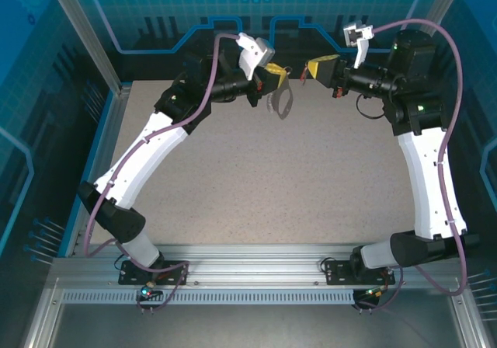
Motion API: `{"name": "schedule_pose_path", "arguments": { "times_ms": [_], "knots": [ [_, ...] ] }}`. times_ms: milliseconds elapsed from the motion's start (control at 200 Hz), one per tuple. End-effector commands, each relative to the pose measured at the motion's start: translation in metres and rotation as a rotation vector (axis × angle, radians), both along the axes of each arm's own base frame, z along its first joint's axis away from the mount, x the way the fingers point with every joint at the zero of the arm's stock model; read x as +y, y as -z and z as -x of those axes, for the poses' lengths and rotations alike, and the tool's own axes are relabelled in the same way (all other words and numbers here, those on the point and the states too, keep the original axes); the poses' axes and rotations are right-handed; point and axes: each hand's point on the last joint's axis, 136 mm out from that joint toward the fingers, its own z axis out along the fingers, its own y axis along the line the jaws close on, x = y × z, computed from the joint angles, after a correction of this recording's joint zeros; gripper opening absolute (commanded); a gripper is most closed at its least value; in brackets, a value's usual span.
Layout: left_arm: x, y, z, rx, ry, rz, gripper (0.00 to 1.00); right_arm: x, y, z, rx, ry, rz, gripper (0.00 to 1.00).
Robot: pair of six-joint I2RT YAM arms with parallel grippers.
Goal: Put the keys on the keyring
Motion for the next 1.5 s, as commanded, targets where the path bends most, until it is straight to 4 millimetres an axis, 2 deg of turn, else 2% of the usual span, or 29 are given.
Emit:
{"name": "schedule_pose_path", "arguments": {
  "times_ms": [0,225,395,820,1025,1240,1496],
  "knots": [
    [0.001,-0.029,0.013,-0.085,0.014,0.021,0.00,0.009,0.005,-0.001,0.001,-0.015,0.033,0.00],
    [-0.004,-0.030,0.015,-0.092,0.025,0.014,0.00,0.021,0.011,-0.003,0.010,-0.043,0.043,0.00],
    [-0.006,-0.028,0.016,-0.087,0.030,0.009,0.00,0.025,0.008,-0.002,-0.001,-0.052,0.039,0.00],
    [-0.008,-0.025,0.015,-0.081,0.027,0.003,0.00,0.024,-0.007,0.008,-0.040,-0.056,0.023,0.00],
    [-0.007,-0.025,0.014,-0.079,0.022,0.005,0.00,0.024,-0.008,0.010,-0.049,-0.063,0.023,0.00],
    [-0.007,-0.024,0.014,-0.080,0.019,0.002,0.00,0.015,-0.008,0.012,-0.063,-0.013,0.027,0.00],
    [-0.007,-0.026,0.014,-0.084,0.021,0.007,0.00,0.023,-0.004,0.016,-0.040,-0.066,0.020,0.00]
  ]
}}
